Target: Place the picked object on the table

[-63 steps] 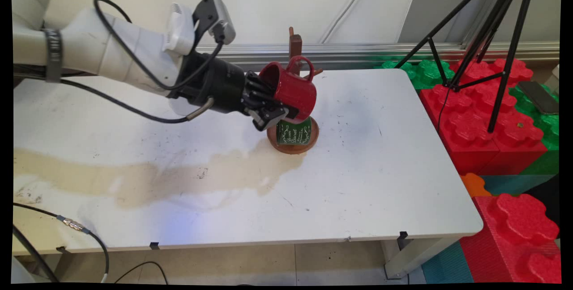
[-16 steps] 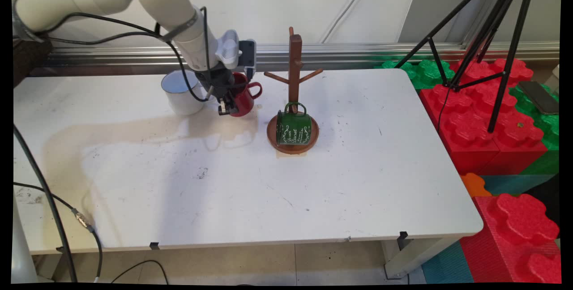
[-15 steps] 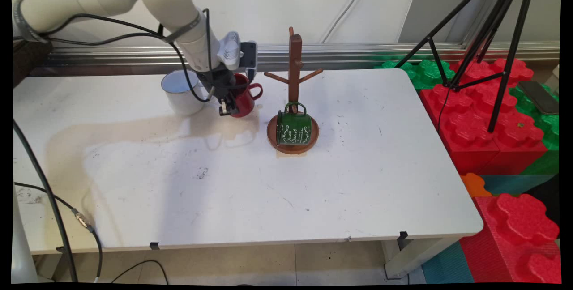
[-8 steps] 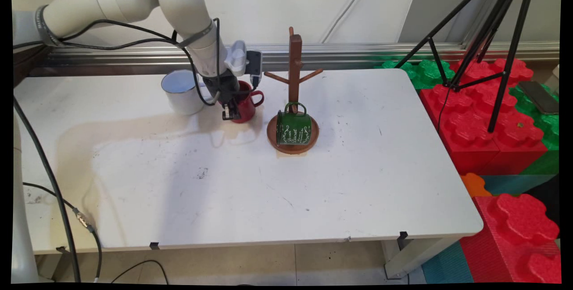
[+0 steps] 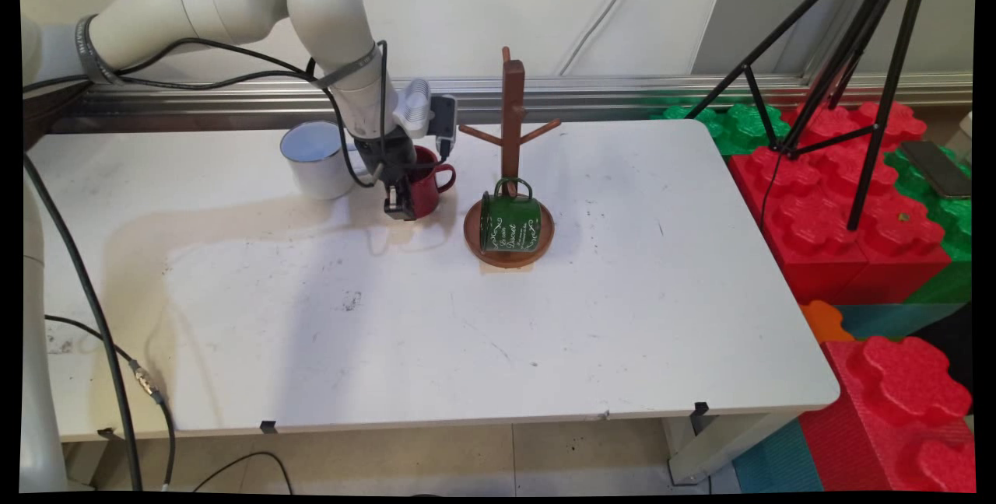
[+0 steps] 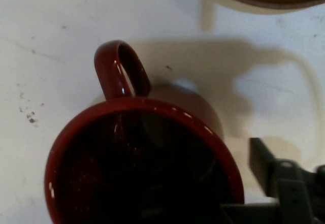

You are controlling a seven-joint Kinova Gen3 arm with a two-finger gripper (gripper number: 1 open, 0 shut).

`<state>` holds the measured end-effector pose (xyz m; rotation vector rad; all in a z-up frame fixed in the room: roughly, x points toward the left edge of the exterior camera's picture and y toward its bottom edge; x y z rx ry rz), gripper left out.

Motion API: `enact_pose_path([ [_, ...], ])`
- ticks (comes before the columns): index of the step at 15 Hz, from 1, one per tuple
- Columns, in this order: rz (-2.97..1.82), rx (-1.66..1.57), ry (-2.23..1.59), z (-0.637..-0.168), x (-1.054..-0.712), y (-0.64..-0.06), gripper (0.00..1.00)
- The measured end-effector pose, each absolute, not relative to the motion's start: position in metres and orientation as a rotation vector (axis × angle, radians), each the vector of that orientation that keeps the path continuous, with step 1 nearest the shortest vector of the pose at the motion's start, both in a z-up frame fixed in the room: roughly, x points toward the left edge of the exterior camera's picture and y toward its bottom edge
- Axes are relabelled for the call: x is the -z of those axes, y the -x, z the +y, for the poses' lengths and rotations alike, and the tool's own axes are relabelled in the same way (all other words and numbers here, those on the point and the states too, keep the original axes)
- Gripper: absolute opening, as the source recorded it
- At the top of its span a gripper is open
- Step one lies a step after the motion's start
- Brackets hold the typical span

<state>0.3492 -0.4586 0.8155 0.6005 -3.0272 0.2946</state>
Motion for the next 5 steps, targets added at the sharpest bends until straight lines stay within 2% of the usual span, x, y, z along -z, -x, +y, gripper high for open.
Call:
enact_pose_path([
  [5, -3.032, -0.304, -0.562, -0.462, -0.816, -0.34, 1.0],
])
